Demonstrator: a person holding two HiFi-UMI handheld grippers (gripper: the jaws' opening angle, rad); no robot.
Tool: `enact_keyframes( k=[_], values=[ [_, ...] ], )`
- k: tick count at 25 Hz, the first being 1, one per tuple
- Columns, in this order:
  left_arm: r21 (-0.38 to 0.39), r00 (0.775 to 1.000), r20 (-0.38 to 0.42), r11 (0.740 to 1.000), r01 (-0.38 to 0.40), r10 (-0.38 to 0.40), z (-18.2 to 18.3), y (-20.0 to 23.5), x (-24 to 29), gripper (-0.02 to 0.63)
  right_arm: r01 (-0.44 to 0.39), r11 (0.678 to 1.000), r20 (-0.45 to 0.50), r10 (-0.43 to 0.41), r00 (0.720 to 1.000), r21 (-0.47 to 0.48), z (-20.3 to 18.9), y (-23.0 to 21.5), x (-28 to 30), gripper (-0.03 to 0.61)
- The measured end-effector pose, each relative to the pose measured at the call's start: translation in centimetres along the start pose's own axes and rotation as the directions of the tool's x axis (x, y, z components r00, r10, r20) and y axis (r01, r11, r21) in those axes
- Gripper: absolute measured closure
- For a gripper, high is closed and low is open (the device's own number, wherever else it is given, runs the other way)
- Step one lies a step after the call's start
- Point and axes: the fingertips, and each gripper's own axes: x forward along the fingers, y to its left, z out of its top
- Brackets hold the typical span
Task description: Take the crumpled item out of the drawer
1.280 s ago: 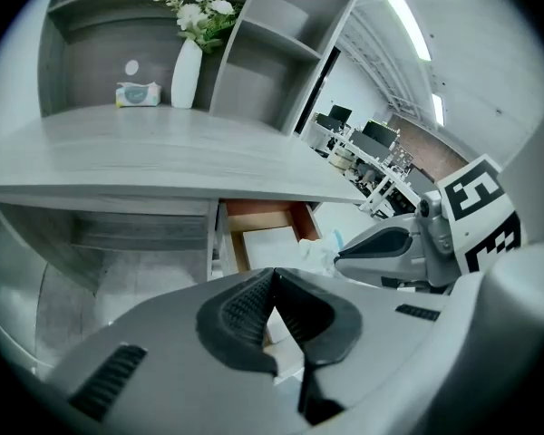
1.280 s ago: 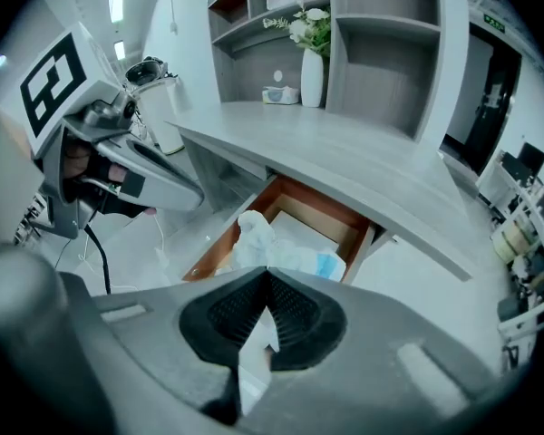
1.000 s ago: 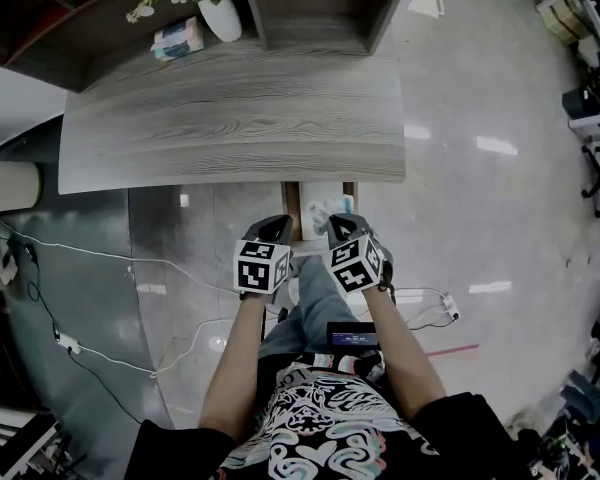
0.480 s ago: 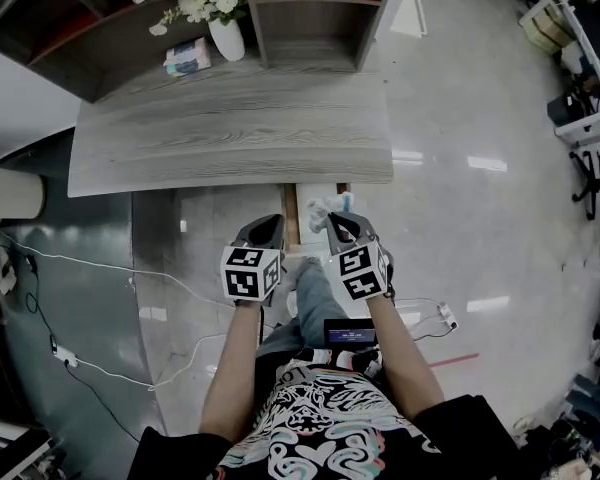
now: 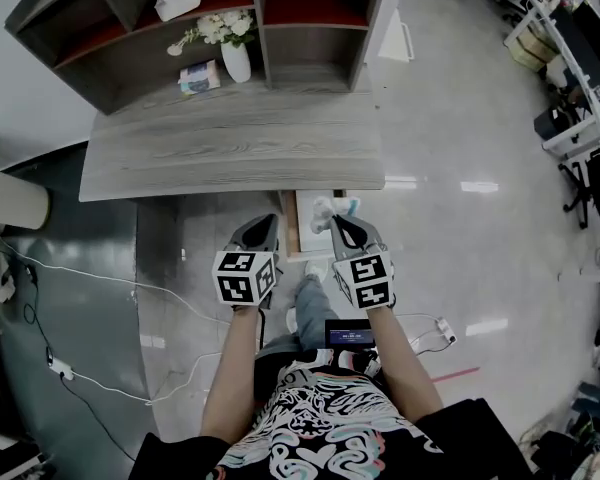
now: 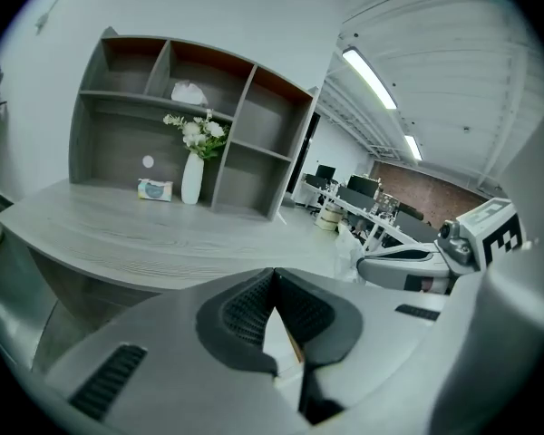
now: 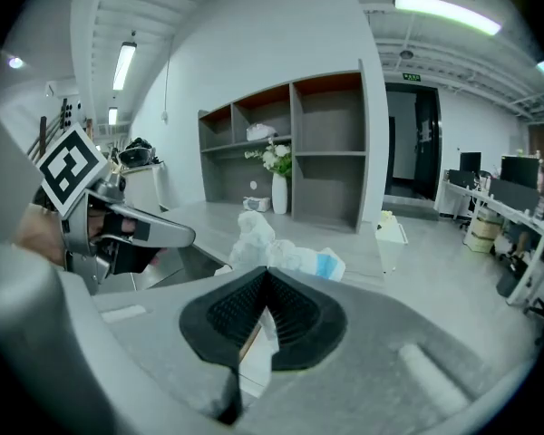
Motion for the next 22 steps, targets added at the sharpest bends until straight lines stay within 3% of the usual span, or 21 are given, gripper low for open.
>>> enact_keyframes(
  k=[11,22],
  values=[
    [0.054,0.987,0.161,0.998,-0.021,0.012,5.4,-1.8,-4.5,0.606,0.071,0.997,0.157,-0.075,0.985,0.028,3.8,-0.3,-4.7,0.572],
    [0.082,0.971,0.239,0.997,-0.011,-0.009,7.2,-3.6,-6.5,0.606,0.104,0.993,0.235,-0.113,0.965,0.049,5.3,-0.6,-7.6,0.572]
  ],
)
